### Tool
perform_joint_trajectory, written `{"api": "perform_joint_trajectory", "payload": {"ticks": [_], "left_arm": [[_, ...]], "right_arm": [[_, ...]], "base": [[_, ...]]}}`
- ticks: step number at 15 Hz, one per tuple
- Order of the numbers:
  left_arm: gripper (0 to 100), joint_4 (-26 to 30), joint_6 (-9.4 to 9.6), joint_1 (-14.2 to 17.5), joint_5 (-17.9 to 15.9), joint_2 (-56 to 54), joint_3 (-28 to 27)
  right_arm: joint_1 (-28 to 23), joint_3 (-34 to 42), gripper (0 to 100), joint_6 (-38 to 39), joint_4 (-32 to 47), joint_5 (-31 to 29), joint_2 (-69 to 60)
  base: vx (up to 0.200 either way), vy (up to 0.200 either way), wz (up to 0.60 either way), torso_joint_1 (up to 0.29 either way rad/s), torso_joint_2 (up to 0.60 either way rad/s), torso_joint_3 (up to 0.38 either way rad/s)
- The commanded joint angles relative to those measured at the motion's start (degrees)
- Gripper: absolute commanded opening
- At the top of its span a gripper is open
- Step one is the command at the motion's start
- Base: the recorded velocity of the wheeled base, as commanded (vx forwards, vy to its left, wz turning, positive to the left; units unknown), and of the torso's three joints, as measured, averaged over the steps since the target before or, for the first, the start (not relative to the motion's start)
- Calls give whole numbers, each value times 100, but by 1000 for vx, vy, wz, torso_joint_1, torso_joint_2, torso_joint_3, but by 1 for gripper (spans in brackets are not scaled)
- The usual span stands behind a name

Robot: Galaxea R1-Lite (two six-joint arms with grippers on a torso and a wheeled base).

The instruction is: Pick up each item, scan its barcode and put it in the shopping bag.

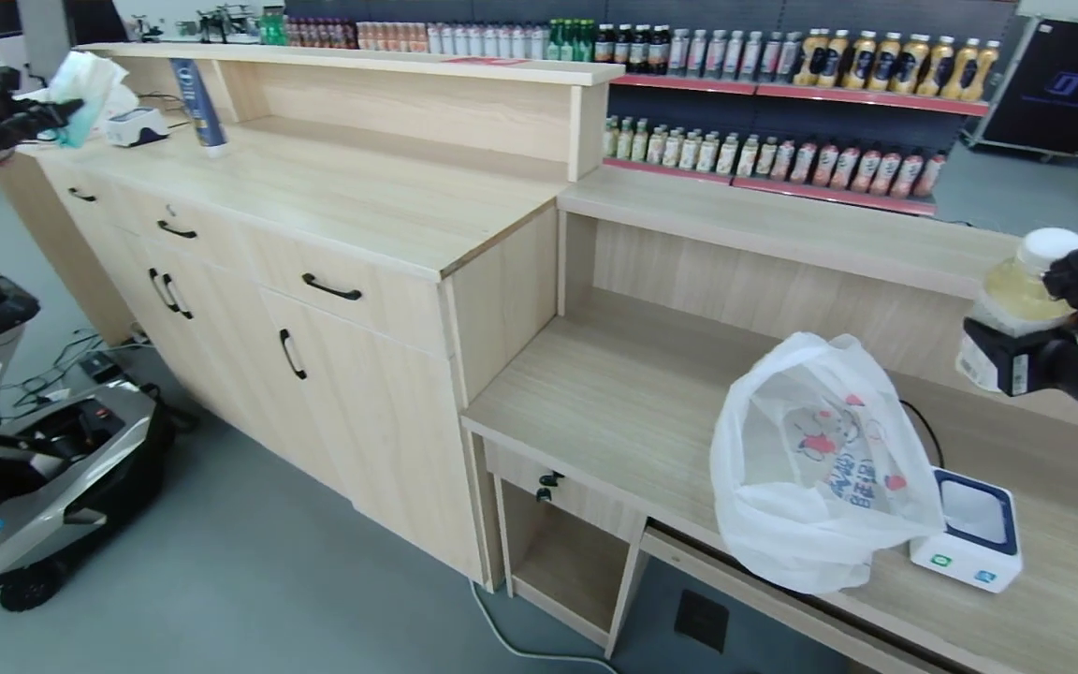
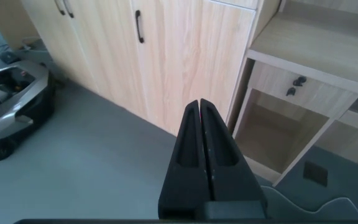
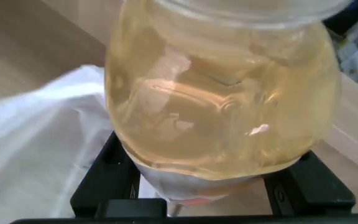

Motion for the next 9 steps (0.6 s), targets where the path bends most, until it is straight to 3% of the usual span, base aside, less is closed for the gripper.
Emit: {"api": "perform_joint_trajectory", "payload": {"ticks": [1,9], "left_arm": [[0,0,0,2,4,-2,0],[0,0,0,2,4,-2,0]], "right_arm": [[351,-613,0,518,227,210,905],[360,-595,0,826,-28,280,2154]], "base": [[0,0,0,0,0,0],[0,0,0,0,0,0]]}}
